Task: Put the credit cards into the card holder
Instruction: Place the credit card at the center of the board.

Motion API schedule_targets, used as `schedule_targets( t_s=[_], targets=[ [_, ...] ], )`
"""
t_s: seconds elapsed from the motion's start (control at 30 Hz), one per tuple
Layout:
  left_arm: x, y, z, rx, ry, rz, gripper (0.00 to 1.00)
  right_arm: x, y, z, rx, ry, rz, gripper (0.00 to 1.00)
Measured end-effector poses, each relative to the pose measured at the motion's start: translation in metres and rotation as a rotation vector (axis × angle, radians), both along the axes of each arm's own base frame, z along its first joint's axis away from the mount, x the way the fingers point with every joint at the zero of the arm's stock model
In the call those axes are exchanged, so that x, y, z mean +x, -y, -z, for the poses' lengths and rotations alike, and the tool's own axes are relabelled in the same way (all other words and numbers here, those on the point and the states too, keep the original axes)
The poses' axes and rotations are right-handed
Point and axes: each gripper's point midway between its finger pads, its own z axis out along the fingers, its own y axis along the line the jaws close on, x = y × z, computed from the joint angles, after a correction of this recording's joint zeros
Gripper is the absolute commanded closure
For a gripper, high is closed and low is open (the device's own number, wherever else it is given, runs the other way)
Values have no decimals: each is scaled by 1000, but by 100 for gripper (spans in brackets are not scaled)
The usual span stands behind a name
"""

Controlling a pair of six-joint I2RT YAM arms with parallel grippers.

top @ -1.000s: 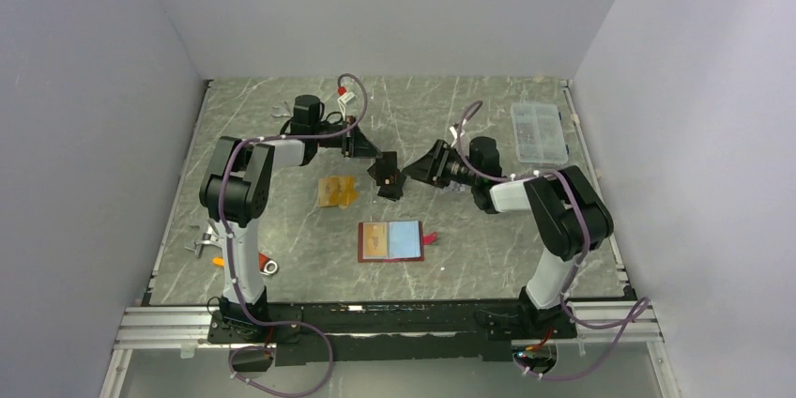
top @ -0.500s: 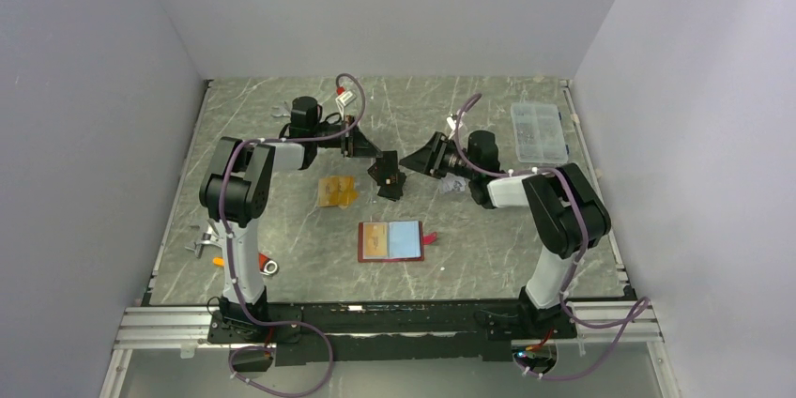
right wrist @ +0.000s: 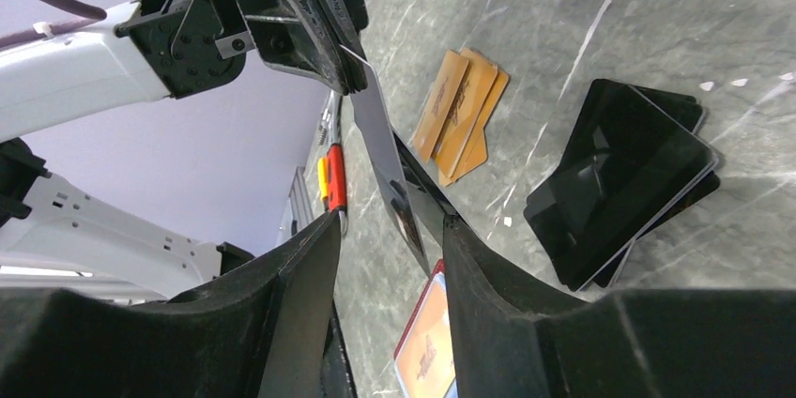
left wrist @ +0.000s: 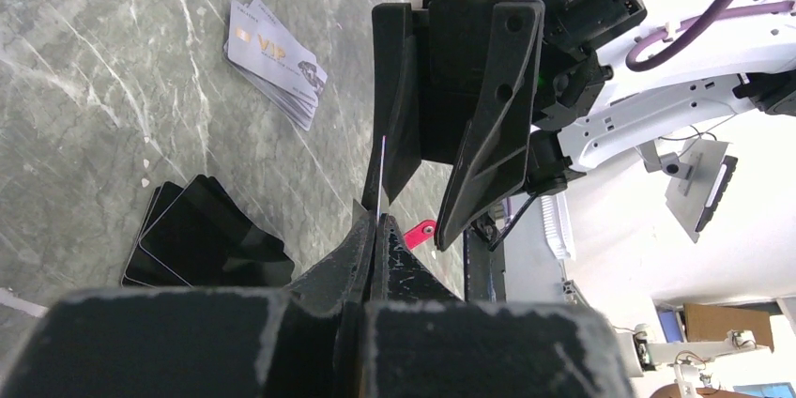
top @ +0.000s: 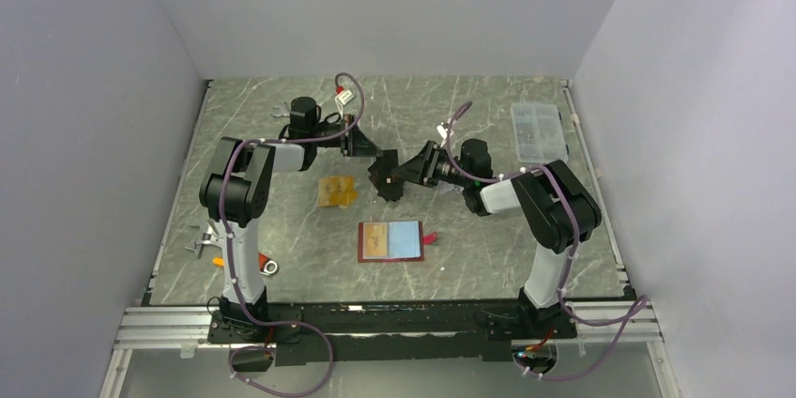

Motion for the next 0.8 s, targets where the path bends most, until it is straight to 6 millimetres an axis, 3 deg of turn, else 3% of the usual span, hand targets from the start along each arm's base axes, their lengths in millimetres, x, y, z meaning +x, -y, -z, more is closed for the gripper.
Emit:
schedule_targets(
  t_s=[0.5,0.73,0.8],
  targets=[
    [-3,-1,7,12,-11,2,100,-3,-10,-1,51,-24,-23,82],
    [0,-3,17,41,3,-15,100,7,-16,0,58,-40,-29,84],
    [1,-4,18,47,7,-21,100,11,-18,4,57,-55,-28,89]
  ],
)
